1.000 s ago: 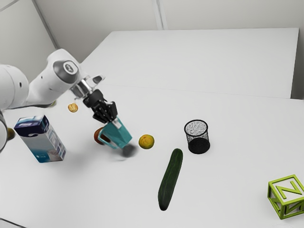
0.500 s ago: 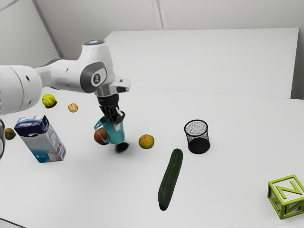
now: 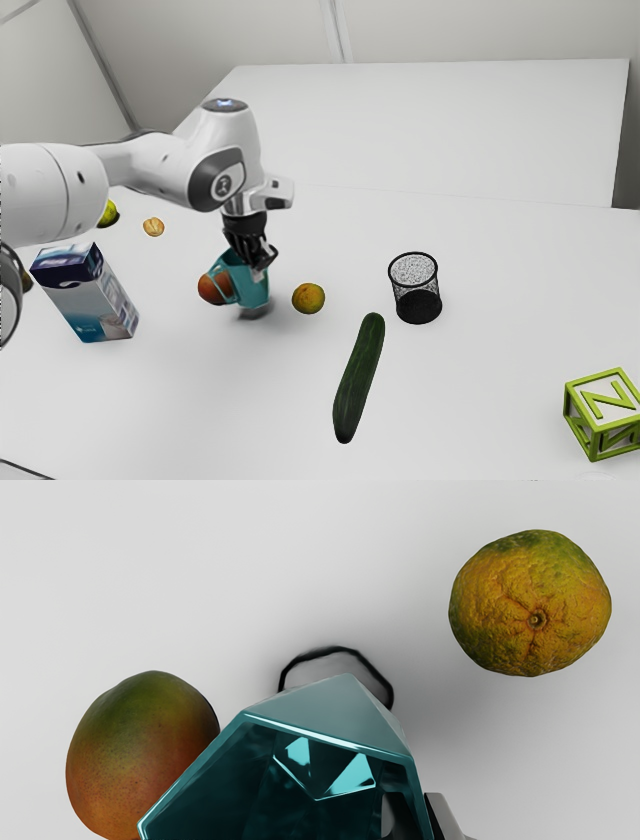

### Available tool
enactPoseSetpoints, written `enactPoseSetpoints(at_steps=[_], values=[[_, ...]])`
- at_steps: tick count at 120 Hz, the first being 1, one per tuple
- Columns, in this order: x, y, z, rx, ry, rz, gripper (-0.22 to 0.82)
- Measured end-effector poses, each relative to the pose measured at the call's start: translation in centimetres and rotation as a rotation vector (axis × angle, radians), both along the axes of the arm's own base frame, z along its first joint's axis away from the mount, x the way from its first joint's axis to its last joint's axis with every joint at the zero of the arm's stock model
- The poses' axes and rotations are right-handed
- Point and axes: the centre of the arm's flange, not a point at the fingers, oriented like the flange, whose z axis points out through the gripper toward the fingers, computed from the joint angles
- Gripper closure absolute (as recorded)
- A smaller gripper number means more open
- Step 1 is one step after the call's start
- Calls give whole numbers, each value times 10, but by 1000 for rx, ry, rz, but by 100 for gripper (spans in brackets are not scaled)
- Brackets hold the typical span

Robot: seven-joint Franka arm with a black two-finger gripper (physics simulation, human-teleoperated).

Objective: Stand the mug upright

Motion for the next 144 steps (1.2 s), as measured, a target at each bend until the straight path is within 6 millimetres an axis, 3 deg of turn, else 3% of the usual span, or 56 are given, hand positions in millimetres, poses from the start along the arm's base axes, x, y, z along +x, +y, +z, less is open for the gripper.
enactPoseSetpoints(at_steps=[64, 87, 99, 108, 117, 130, 144], values=[[9, -3, -25, 9, -21, 54, 76], [9, -3, -19, 0, -30, 65, 37], [8, -4, 8, -14, -71, 66, 23], [11, -4, 40, -28, -120, 69, 16], [25, -2, 76, -36, -174, 75, 11], [42, 20, 116, -49, -224, 103, 7], [35, 39, 155, -58, -246, 111, 4]])
